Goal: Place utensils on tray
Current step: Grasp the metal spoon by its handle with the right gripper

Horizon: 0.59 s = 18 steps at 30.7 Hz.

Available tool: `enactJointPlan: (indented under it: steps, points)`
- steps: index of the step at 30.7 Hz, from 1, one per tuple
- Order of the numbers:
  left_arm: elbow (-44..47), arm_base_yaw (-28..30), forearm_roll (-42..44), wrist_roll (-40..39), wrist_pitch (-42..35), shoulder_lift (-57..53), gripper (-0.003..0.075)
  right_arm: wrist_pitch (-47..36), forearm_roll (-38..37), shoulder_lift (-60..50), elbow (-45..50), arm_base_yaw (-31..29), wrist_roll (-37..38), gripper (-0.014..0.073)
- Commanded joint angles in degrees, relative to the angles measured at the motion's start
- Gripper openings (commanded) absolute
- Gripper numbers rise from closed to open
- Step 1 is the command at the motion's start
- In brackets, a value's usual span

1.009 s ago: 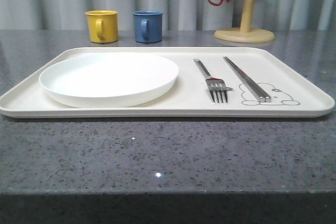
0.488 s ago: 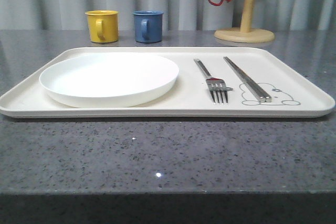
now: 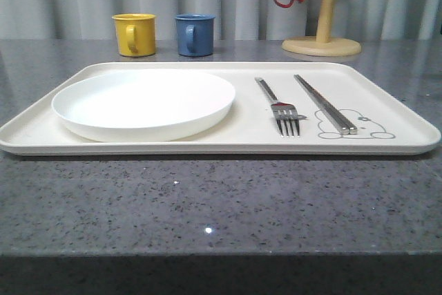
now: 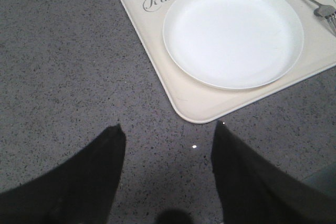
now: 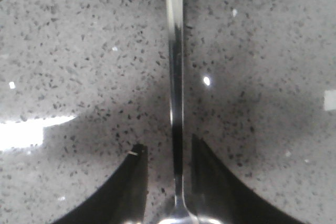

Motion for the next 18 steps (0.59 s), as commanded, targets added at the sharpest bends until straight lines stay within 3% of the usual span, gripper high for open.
enactJointPlan:
  steps: [1, 7, 18]
  points:
    - [-1.3, -0.2, 0.0, -0.4, -3.7, 0.1, 0.0367, -1.6, -0.7, -1.6, -1.1, -0.3, -0.5, 0.0243]
    - [-1.3, -0.2, 0.0, -0.4, -3.7, 0.1, 0.0367, -1.6, -0.7, -1.4, -1.1, -0.3, -0.6, 0.0238]
    - [-1.3, -0.2, 0.0, -0.4, -3.7, 0.1, 0.0367, -0.5, -0.7, -0.7, -1.1, -0.3, -0.8, 0.0105]
